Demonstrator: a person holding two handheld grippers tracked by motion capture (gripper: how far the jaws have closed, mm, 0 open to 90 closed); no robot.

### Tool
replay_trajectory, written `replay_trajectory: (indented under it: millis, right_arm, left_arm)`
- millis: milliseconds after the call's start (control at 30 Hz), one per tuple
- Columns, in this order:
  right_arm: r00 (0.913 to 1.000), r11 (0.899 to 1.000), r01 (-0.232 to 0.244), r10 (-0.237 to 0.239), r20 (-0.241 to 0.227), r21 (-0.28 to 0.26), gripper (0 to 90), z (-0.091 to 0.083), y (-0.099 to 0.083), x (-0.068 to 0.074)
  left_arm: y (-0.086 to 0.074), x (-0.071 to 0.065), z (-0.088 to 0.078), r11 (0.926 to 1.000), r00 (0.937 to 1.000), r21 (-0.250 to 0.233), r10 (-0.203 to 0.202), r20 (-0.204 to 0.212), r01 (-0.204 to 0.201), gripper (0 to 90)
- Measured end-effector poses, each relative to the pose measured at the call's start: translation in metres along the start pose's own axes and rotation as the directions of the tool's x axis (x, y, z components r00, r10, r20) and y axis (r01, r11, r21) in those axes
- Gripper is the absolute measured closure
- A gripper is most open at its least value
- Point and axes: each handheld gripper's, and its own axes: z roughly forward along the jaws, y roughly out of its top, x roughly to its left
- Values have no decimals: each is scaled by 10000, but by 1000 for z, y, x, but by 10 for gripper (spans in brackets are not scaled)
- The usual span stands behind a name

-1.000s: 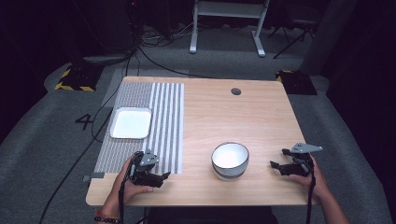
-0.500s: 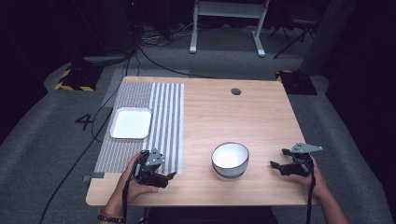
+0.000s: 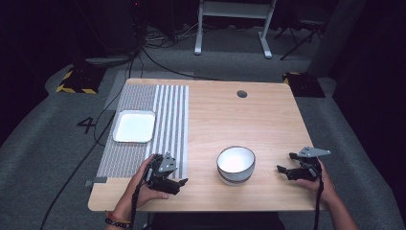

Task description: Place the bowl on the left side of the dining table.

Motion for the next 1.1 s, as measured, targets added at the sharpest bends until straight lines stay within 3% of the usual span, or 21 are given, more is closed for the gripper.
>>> replay_trajectory:
  millis: [167, 433, 500, 800, 1100]
  right_arm:
    - [10000, 10000, 20, -20, -8, 1, 157, 0, 0, 0]
    - [10000, 10000, 5, -5, -6, 11, 157, 0, 0, 0]
    - [10000, 10000, 11, -10, -6, 7, 157, 0, 0, 0]
    - [10000, 10000, 15, -15, -7, -6, 157, 0, 0, 0]
    - [10000, 10000, 19, -19, -9, 2, 157, 0, 0, 0]
  left_arm:
    - [7, -7, 4, 9998, 9996, -28, 190, 218, -190, 166]
    - [27, -18, 16, 9965, 9948, 114, 824, 596, -833, 166]
    - [34, -21, 18, 9934, 9909, 80, 1137, 716, -1146, 167]
    - [55, -30, 22, 9875, 9802, -516, 1541, 1241, -1487, 166]
    - [73, -40, 25, 9781, 9654, -799, 2031, 1637, -1922, 167]
